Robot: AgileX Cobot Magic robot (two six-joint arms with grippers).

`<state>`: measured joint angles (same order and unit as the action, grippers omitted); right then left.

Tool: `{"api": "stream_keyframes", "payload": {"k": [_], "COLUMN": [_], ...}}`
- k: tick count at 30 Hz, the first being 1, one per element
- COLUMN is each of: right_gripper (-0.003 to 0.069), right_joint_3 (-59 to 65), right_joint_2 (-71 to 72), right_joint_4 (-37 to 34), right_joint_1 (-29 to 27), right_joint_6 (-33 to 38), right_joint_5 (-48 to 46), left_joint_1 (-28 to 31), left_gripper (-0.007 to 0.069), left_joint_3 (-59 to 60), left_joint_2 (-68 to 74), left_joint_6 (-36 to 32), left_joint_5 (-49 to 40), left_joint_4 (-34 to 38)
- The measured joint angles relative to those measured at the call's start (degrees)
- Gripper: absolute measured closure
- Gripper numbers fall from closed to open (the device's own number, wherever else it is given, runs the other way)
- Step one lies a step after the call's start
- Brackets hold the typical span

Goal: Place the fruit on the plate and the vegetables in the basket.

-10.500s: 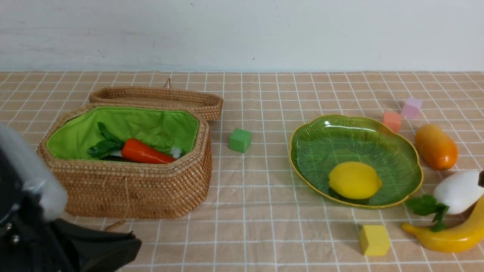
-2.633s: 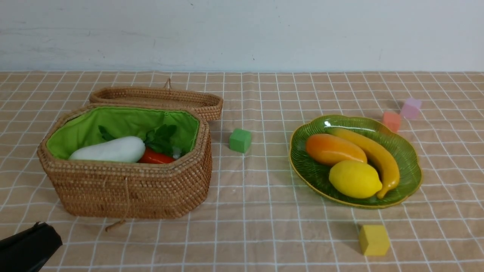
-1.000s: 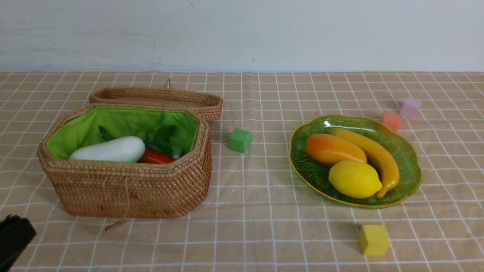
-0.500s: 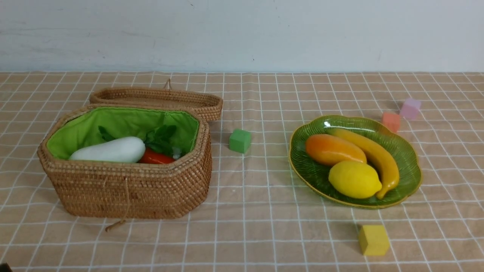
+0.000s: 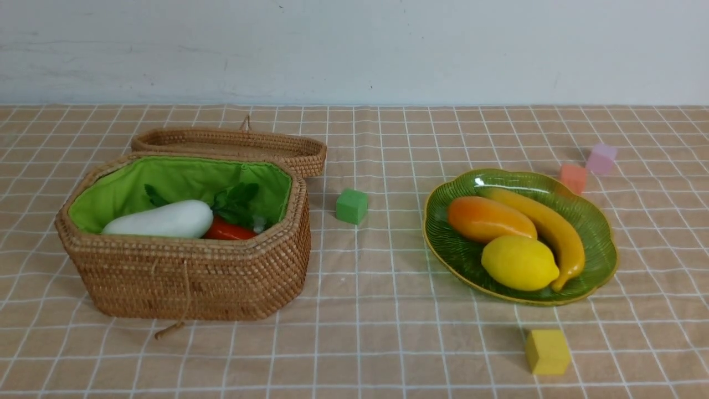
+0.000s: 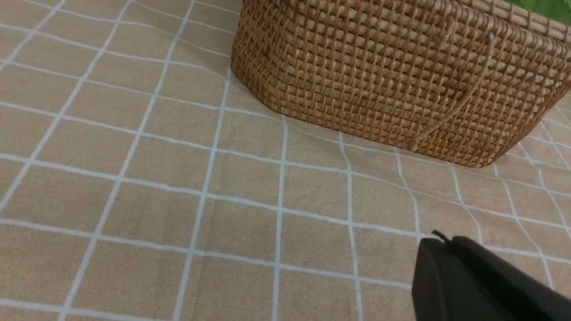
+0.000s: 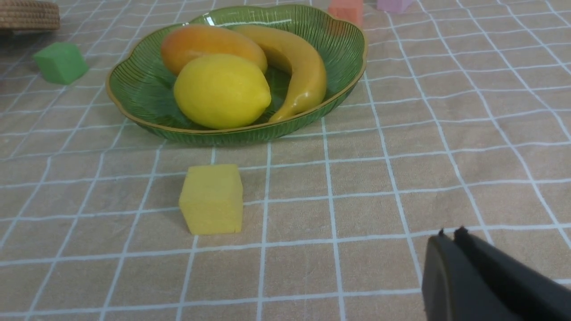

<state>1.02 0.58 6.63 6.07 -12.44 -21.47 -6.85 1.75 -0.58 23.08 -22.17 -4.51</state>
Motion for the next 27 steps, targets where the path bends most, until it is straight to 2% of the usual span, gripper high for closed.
{"api": "stream_keyframes", "payload": {"k": [27], "right_gripper": [0.0602], "right_joint_3": [0.0], "right_joint_2": [0.0], "right_joint_4": [0.0], "right_joint_1": [0.0], "right_joint_6": [0.0], "right_joint_5": [0.0], "left_joint_1": [0.0], "left_gripper": [0.0634], "left_joint_3": [0.0], "left_joint_2": [0.0], "left_joint_6": [0.0], "left_joint_5": [0.0], "left_joint_4": [-0.11]}}
